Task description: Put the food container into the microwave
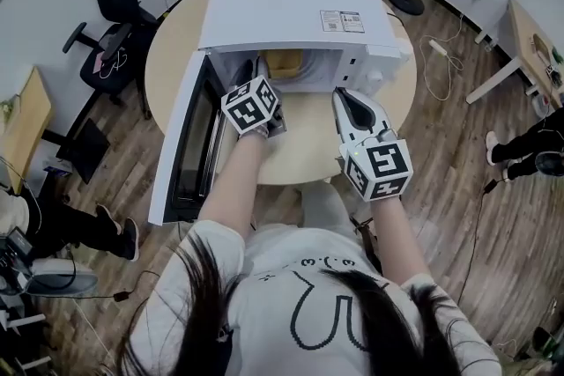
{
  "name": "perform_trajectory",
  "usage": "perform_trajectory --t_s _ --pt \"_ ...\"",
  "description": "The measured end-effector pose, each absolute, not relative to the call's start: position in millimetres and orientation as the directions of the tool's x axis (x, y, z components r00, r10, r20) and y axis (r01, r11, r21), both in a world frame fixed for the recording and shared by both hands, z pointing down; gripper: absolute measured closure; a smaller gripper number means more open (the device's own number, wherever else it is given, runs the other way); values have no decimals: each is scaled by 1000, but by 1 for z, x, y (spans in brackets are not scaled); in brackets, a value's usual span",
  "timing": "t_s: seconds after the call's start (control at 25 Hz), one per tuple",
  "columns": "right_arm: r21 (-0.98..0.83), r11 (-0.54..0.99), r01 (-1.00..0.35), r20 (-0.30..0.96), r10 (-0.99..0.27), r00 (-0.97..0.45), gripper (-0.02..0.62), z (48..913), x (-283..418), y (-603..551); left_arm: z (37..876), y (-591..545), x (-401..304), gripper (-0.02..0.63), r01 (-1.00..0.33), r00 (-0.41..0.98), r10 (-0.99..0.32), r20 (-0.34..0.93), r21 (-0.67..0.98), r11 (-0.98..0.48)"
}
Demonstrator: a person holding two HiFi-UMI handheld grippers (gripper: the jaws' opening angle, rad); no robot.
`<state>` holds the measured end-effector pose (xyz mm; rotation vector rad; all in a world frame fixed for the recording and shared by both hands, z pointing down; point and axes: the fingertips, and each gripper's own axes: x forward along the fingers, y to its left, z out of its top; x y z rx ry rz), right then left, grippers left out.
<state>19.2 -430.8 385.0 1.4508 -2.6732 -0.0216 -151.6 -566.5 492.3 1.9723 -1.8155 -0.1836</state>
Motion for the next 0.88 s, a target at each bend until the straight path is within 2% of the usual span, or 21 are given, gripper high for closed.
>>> perform_trajectory --t_s 0.6,0.88 --pt "59 491 -869 42 -871 -490 565 342 20 -406 439 -494 -158 505 -938 194 -971 140 316 -142" --pt "58 495 -867 26 -869 -494 565 325 27 -409 398 -477 -149 505 -961 219 -973 77 192 -201"
